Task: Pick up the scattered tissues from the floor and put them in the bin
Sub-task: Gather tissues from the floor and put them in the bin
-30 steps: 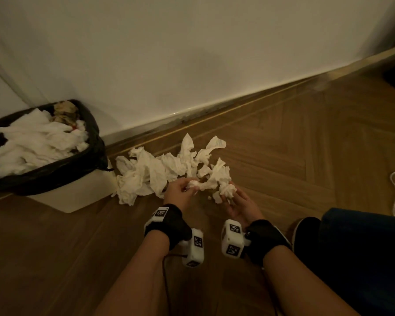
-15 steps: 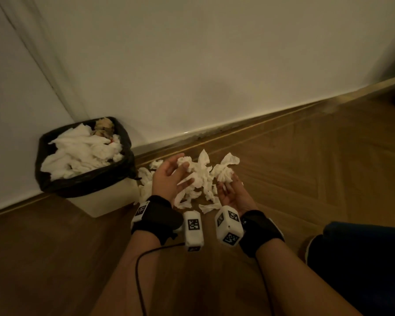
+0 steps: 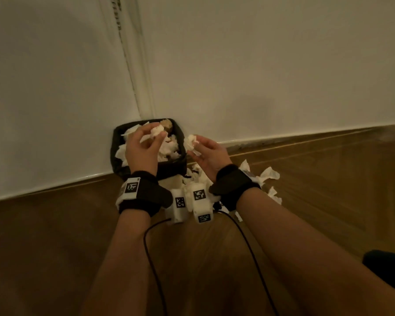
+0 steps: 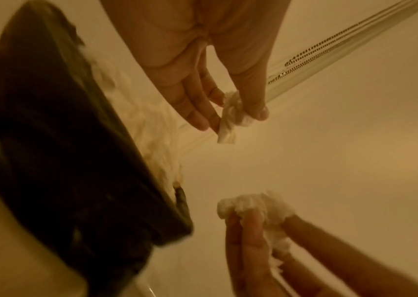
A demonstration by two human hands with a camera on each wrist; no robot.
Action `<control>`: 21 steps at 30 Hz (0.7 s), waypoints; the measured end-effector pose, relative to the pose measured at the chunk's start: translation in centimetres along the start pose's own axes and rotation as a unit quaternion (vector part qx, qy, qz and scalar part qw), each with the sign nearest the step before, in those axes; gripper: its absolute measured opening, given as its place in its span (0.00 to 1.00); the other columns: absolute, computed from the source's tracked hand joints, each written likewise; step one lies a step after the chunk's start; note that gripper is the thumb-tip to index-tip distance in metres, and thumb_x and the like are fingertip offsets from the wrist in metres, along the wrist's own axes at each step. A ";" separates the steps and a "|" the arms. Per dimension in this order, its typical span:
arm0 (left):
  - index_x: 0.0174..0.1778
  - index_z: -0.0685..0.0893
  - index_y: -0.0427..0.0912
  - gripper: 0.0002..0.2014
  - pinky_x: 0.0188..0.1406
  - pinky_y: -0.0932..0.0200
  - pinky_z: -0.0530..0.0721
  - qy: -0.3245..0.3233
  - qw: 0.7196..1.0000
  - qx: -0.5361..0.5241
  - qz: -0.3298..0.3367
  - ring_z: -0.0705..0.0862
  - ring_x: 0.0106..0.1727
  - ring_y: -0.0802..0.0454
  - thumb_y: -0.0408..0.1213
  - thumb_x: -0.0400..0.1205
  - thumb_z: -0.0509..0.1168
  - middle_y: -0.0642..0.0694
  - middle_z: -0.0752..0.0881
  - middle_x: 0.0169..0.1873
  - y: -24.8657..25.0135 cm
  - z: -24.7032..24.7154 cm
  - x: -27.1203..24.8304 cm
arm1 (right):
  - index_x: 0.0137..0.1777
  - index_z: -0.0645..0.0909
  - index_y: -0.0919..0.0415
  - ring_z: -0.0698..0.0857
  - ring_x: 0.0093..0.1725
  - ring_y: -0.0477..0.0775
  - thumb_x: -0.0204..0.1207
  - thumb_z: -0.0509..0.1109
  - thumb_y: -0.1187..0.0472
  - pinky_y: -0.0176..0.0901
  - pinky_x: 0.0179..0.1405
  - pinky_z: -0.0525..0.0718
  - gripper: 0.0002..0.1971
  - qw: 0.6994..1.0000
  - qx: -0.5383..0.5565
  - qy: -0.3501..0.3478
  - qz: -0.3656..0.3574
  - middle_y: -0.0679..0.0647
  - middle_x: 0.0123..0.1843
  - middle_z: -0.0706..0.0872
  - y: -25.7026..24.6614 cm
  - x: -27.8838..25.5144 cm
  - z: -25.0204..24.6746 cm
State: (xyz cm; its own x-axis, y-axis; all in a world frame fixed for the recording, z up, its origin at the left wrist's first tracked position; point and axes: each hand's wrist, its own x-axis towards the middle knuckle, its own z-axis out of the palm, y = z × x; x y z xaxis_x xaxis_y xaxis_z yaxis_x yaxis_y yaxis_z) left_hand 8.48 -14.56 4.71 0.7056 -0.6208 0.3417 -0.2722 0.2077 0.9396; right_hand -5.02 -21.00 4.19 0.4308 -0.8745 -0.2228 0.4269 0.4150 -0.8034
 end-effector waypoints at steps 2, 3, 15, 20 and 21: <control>0.53 0.86 0.48 0.10 0.43 0.82 0.77 0.009 0.997 0.074 0.026 0.81 0.49 0.62 0.37 0.76 0.72 0.43 0.81 0.58 -0.3 -1.0 0.6 | 0.65 0.78 0.70 0.84 0.59 0.62 0.77 0.68 0.72 0.46 0.55 0.86 0.17 0.986 -0.162 0.018 -0.032 0.67 0.62 0.83 0.6 0.6 1.9; 0.53 0.86 0.48 0.11 0.43 0.81 0.77 0.007 0.993 0.112 0.028 0.82 0.49 0.59 0.38 0.75 0.72 0.44 0.80 0.58 -0.5 -1.3 1.0 | 0.64 0.80 0.68 0.84 0.60 0.61 0.76 0.69 0.71 0.46 0.56 0.85 0.16 0.964 -0.257 0.023 -0.058 0.65 0.62 0.83 0.8 0.8 2.6; 0.53 0.87 0.41 0.20 0.58 0.48 0.75 -0.145 0.823 0.548 -0.028 0.83 0.52 0.41 0.48 0.86 0.53 0.40 0.86 0.50 -3.8 -2.3 1.0 | 0.75 0.65 0.59 0.70 0.74 0.58 0.73 0.66 0.60 0.57 0.81 0.47 0.30 0.423 -0.876 -0.163 -0.164 0.58 0.72 0.71 5.5 2.1 3.8; 0.50 0.85 0.45 0.25 0.70 0.42 0.60 -0.175 0.774 0.604 -0.076 0.81 0.54 0.42 0.52 0.86 0.43 0.42 0.85 0.44 -3.5 -1.9 1.2 | 0.71 0.71 0.54 0.65 0.76 0.59 0.74 0.65 0.57 0.69 0.77 0.38 0.24 0.392 -0.900 -0.146 -0.124 0.55 0.71 0.74 4.9 2.9 4.5; 0.51 0.85 0.46 0.24 0.72 0.39 0.57 -0.170 0.775 0.603 -0.080 0.80 0.55 0.42 0.51 0.86 0.44 0.42 0.85 0.45 -3.5 -2.0 1.3 | 0.71 0.72 0.54 0.62 0.78 0.61 0.74 0.66 0.57 0.70 0.77 0.38 0.24 0.384 -0.905 -0.142 -0.120 0.57 0.74 0.71 4.7 2.9 4.6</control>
State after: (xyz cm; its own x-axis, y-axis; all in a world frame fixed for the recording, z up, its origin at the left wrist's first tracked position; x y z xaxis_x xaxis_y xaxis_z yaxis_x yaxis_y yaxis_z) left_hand 11.63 -14.56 1.91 0.6363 -0.7714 0.0054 -0.7574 -0.6234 0.1940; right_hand 1.90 -20.41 2.28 0.7305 -0.6639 -0.1603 -0.6586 -0.7469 0.0921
